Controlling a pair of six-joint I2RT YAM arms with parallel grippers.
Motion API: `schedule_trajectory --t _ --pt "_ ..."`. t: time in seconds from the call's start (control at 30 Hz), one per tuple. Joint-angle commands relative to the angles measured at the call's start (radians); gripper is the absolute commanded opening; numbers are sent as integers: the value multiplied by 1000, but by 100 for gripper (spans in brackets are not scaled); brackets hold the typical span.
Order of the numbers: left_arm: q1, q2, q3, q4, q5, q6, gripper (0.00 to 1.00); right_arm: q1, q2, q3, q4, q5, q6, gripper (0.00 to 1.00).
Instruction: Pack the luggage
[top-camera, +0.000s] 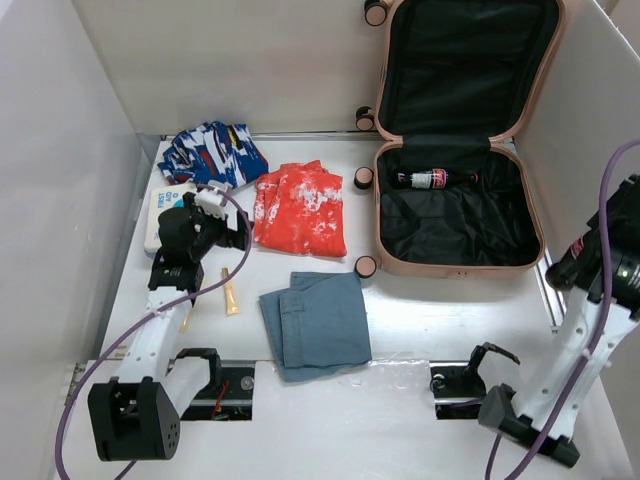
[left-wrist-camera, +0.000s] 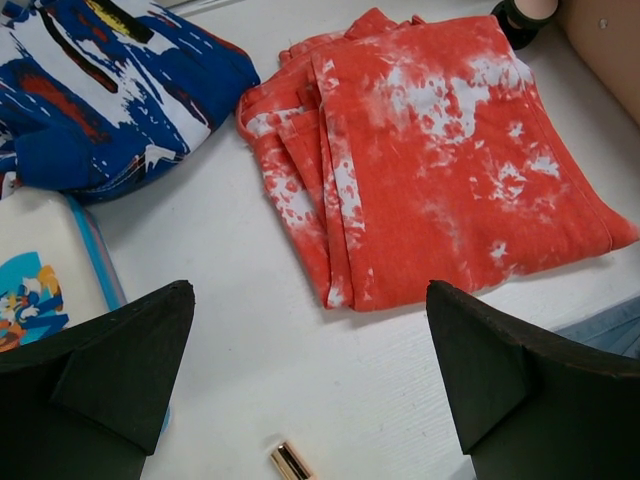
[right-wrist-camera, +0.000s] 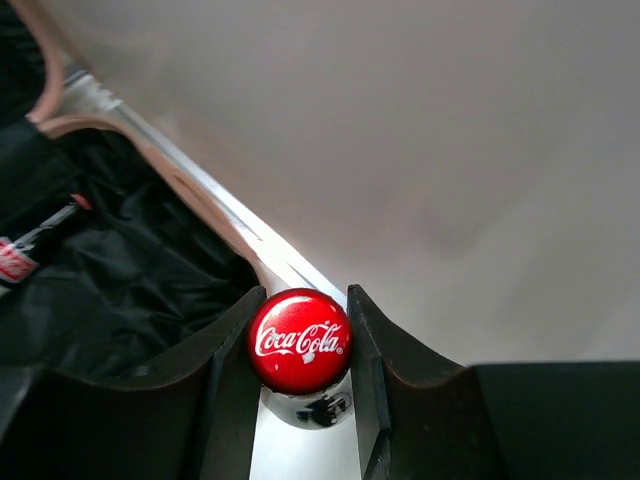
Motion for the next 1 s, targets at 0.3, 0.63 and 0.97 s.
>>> schedule_trajectory --t 0.3,0.63,0.97 --pt "24 72 42 -21 4 2 100 553 377 219 478 117 100 0" --pt "46 112 135 -187 -93 20 99 593 575 -9 869 -66 382 0" --pt "69 131 155 -188 -149 31 99 677 856 125 1014 -147 495 0"
